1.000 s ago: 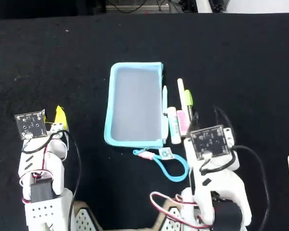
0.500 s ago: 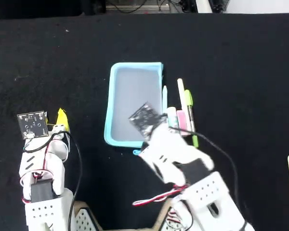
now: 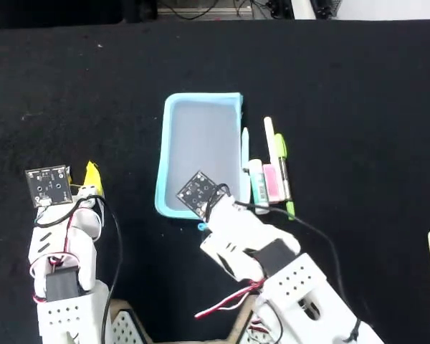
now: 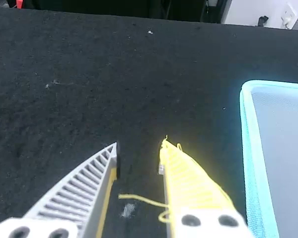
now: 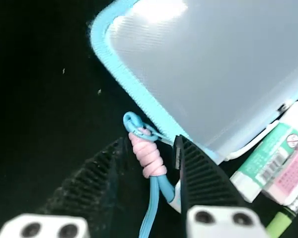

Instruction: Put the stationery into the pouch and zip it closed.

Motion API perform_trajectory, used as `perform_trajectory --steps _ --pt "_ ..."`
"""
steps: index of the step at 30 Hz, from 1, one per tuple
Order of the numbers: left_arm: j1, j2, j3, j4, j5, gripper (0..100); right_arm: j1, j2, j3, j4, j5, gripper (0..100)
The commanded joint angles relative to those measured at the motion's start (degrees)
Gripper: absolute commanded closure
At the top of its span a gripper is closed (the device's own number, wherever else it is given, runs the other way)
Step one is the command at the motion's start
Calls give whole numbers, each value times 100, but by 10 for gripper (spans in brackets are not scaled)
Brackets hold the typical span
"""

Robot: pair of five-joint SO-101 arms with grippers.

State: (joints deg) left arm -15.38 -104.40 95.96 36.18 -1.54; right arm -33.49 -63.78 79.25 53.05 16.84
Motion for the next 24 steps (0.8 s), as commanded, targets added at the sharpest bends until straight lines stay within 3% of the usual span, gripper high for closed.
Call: perform_trajectory --steps 1,6,13,18,24 --pt "75 -18 145 35 35 852 -79 549 -251 -62 132 837" --pt "75 -18 145 35 35 852 -79 1516 -576 -105 202 836" --pt "75 -18 145 35 35 852 141 2492 -646 -993 237 836" --pt "66 -18 145 44 35 852 615 2897 -927 -993 246 836" --pt "57 -18 145 44 35 852 677 3284 -1112 -826 686 864"
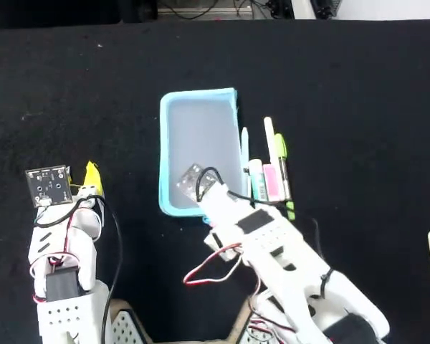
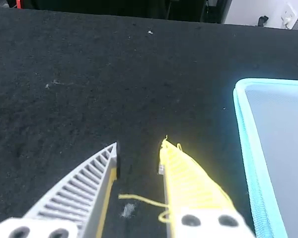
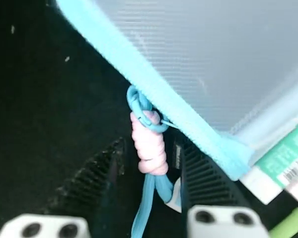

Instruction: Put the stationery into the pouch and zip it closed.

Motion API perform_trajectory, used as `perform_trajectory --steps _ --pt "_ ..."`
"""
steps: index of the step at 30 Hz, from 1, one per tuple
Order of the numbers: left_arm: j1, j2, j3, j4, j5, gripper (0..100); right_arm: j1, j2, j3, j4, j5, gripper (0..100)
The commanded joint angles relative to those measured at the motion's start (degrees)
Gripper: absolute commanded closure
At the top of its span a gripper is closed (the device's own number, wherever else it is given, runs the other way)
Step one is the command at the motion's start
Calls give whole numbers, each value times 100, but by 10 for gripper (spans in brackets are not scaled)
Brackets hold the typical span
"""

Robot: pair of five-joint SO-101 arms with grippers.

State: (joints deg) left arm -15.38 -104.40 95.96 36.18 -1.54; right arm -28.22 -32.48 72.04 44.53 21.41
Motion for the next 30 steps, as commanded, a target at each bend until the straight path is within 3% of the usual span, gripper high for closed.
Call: perform_trajectory --steps 1,3,10,15,19,25,30 --pt "48 -18 145 44 35 852 176 163 -435 88 255 906" --pt "40 -18 145 44 35 852 273 101 -576 334 229 994" --pt "40 -18 145 44 26 852 993 -611 -1218 2057 343 986" --pt "40 -18 145 44 26 852 1521 -743 -998 2110 976 967" --pt "40 -18 145 44 26 852 1495 -752 -980 2576 1204 847" --pt "40 -18 145 44 26 852 1486 -752 -998 2295 1178 833" --pt "57 -18 145 132 26 852 1459 -743 -963 1996 712 830"
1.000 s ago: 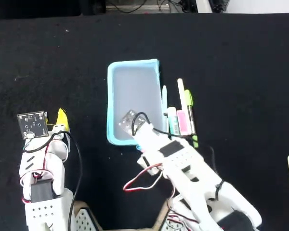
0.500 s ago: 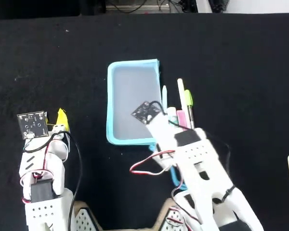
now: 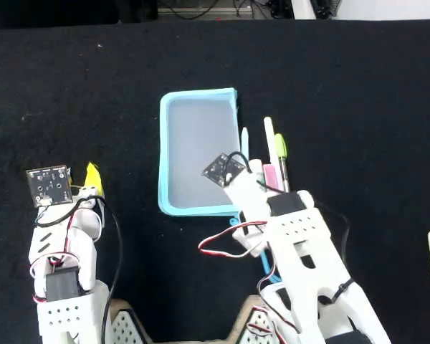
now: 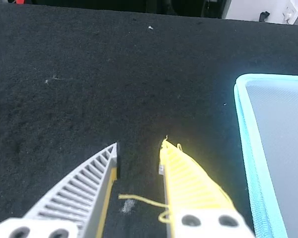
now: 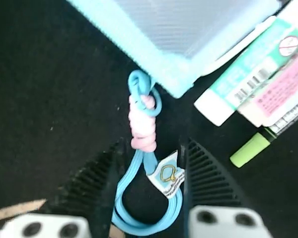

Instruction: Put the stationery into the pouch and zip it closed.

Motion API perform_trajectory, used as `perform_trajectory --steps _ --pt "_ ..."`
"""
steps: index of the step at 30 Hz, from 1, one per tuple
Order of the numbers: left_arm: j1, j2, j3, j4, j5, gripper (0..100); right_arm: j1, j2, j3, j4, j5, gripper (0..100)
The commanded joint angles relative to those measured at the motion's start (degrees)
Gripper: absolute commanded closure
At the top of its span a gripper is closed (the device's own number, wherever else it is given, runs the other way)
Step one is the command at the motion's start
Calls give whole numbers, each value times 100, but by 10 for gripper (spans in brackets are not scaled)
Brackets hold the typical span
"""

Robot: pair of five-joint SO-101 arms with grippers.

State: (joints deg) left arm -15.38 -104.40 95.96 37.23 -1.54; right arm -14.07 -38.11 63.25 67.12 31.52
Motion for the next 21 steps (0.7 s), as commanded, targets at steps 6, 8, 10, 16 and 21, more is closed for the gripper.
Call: perform_trajectory --steps 6,8,10,16,21 --pt "57 -18 145 44 26 852 -554 -180 576 -1055 -387 832" --pt "40 -18 145 44 26 852 -554 -180 857 -1521 -466 832" --pt "40 -18 145 44 26 852 -554 -180 1024 -1785 -466 832" --pt "31 -18 145 44 26 852 -554 -180 1015 -1486 -431 881" --pt "31 -18 145 44 26 852 -193 -207 242 -396 -246 975"
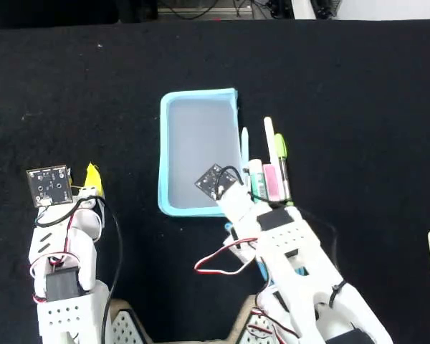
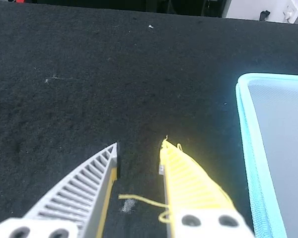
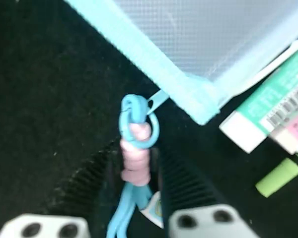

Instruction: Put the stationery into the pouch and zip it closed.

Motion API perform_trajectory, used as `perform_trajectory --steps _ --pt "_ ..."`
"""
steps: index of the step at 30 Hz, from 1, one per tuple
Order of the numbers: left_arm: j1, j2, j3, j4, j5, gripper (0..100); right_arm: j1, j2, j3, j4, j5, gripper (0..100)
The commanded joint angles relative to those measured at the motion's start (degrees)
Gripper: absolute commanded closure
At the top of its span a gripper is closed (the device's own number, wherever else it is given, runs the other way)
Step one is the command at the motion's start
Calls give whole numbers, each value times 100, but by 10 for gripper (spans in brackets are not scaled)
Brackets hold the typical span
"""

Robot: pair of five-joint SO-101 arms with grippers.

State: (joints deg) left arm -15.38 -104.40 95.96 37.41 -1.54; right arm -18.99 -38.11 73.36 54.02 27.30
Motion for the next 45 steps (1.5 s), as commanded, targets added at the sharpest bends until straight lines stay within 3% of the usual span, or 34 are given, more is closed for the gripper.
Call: perform_trajectory --steps 1,6,11,27,30,33,39,45 --pt "31 -18 145 26 26 852 431 -180 -1077 1204 220 987" --pt "31 -18 145 26 26 852 615 -180 -1648 1925 501 920" --pt "22 -18 145 26 26 852 202 -171 -875 1512 484 814" --pt "22 -18 145 26 26 852 132 330 -180 -440 141 822" --pt "22 -18 145 26 26 852 141 901 -497 -246 158 841" --pt "22 -18 145 26 26 852 158 1490 -796 -132 158 995" --pt "119 -18 145 26 26 852 149 1763 -1701 396 123 989" --pt "1033 -18 145 -9 26 850 -387 971 -2413 897 105 988"
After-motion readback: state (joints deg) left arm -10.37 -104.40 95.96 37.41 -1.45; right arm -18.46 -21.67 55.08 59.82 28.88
